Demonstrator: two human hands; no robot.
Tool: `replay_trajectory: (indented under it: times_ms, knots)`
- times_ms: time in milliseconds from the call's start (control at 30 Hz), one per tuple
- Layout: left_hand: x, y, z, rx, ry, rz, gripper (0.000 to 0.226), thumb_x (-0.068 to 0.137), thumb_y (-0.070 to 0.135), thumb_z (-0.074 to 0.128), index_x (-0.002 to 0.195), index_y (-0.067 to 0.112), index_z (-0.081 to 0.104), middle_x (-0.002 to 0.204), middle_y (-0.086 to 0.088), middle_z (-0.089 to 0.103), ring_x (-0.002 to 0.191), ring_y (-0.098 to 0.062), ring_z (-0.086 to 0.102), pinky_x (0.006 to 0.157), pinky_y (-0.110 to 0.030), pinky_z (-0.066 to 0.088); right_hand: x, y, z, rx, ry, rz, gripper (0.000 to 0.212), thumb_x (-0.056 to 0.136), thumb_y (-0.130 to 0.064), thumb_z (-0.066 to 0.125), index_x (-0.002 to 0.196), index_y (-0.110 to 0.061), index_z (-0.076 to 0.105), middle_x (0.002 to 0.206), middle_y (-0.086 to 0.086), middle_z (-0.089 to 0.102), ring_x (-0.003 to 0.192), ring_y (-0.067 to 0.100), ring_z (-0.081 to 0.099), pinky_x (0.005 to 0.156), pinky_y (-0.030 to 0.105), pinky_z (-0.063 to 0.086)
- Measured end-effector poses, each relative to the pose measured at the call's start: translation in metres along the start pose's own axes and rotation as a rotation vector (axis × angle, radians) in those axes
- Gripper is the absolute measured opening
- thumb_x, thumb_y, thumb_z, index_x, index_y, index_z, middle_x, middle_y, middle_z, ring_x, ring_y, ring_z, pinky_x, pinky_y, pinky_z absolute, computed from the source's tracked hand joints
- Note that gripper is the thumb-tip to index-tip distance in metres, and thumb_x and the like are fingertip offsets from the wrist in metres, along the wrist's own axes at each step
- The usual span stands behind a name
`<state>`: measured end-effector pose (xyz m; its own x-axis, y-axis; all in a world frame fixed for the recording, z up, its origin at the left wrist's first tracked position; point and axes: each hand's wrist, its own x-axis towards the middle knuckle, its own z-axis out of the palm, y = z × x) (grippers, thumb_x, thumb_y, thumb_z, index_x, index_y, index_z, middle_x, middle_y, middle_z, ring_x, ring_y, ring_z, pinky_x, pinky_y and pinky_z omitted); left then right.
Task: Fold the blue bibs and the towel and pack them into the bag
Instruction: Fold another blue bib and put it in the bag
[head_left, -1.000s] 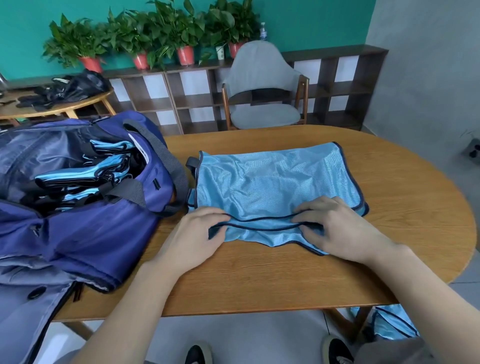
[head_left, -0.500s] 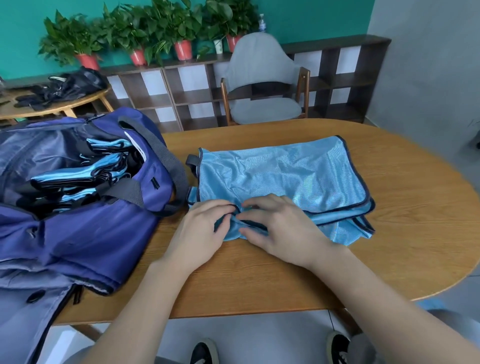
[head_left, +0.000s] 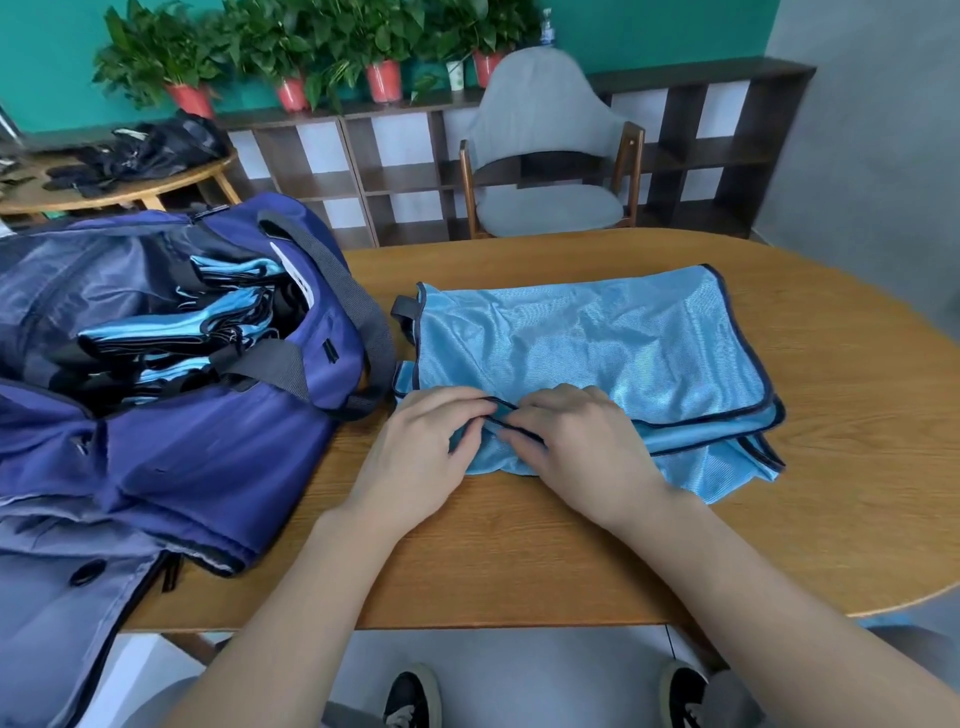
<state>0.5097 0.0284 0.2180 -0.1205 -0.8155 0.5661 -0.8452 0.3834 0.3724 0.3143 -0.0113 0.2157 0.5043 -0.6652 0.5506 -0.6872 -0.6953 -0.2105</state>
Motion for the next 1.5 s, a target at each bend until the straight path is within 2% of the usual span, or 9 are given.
replay_trajectory:
  times_ms: [267,467,633,800,967,1167,1233,1333,1500]
  knots:
    - [0.002,-0.007,-0.002,-0.006,0.142,-0.008,0.015,0.082,0.012,0.082,0.097,0.015,0.082,0.104,0.004,0.076,0.1,-0.005,0.058,0.097,-0.023,0.043,0.0,0.008,-0.008,0.071,0.032,0.026,0.024,0.089,-0.043,0.062,0.084,-0.026,0.078,0.084,-0.01,0.072,0.077,0.02,0.067,0.069,0.034,0.053]
    - [0.0,-0.006,-0.012,-0.067,0.147,-0.074,0.018,0.084,0.033,0.073,0.092,0.021,0.083,0.101,0.016,0.072,0.099,-0.005,0.064,0.097,-0.032,0.049,-0.006,0.03,-0.029,0.121,-0.023,0.11,0.014,0.087,-0.041,0.075,0.083,-0.029,0.08,0.087,-0.015,0.071,0.082,0.014,0.066,0.067,0.026,0.044]
    - [-0.002,-0.007,-0.024,-0.104,0.186,-0.158,0.011,0.082,0.023,0.081,0.092,0.021,0.083,0.101,0.016,0.071,0.095,-0.007,0.068,0.091,-0.037,0.056,-0.021,0.058,-0.045,0.127,-0.074,0.122,0.01,0.085,-0.036,0.079,0.091,-0.028,0.081,0.087,-0.014,0.073,0.081,0.012,0.066,0.072,0.037,0.056]
    - [0.001,-0.002,-0.038,-0.198,0.207,-0.198,0.021,0.085,0.005,0.077,0.096,0.022,0.081,0.106,0.014,0.073,0.101,-0.003,0.067,0.094,-0.013,0.048,-0.036,0.072,-0.055,0.172,-0.131,0.016,0.023,0.089,-0.044,0.07,0.104,-0.028,0.076,0.102,-0.018,0.066,0.097,0.007,0.058,0.091,0.039,0.049]
    - [0.001,0.0,-0.041,-0.191,0.181,-0.18,0.025,0.084,0.003,0.078,0.097,0.024,0.081,0.108,0.016,0.072,0.102,-0.002,0.068,0.09,-0.023,0.053,-0.031,0.051,-0.045,0.148,-0.123,-0.036,0.035,0.093,-0.053,0.058,0.115,-0.031,0.073,0.128,-0.011,0.059,0.117,0.014,0.054,0.097,0.038,0.044]
    - [-0.001,-0.004,-0.041,-0.187,0.194,-0.212,0.024,0.084,0.005,0.079,0.096,0.026,0.081,0.107,0.018,0.072,0.102,-0.005,0.068,0.088,-0.018,0.052,-0.016,0.038,-0.036,0.105,-0.187,0.01,0.039,0.093,-0.056,0.05,0.101,-0.03,0.078,0.113,-0.014,0.068,0.107,0.016,0.061,0.09,0.043,0.048]
    - [-0.001,-0.006,-0.043,-0.192,0.203,-0.233,0.022,0.084,0.006,0.08,0.096,0.023,0.082,0.106,0.016,0.073,0.101,-0.003,0.068,0.086,-0.015,0.051,-0.013,0.042,-0.038,0.109,-0.161,0.035,0.033,0.095,-0.052,0.057,0.098,-0.027,0.078,0.105,-0.014,0.069,0.099,0.014,0.063,0.087,0.041,0.05]
    - [-0.002,-0.008,-0.045,-0.197,0.202,-0.243,0.019,0.083,0.006,0.081,0.096,0.021,0.082,0.105,0.015,0.073,0.1,-0.001,0.068,0.085,-0.01,0.049,-0.012,0.05,-0.045,0.118,-0.153,0.069,0.045,0.094,-0.057,0.05,0.095,-0.023,0.079,0.099,-0.013,0.07,0.093,0.014,0.064,0.082,0.035,0.051]
    - [-0.005,-0.009,-0.046,-0.192,0.18,-0.236,0.021,0.084,0.005,0.08,0.096,0.022,0.082,0.106,0.016,0.072,0.1,0.002,0.067,0.08,-0.009,0.049,-0.022,0.062,-0.056,0.066,-0.325,0.094,0.055,0.093,-0.067,0.042,0.113,-0.029,0.076,0.115,-0.015,0.065,0.11,0.013,0.052,0.098,0.038,0.044]
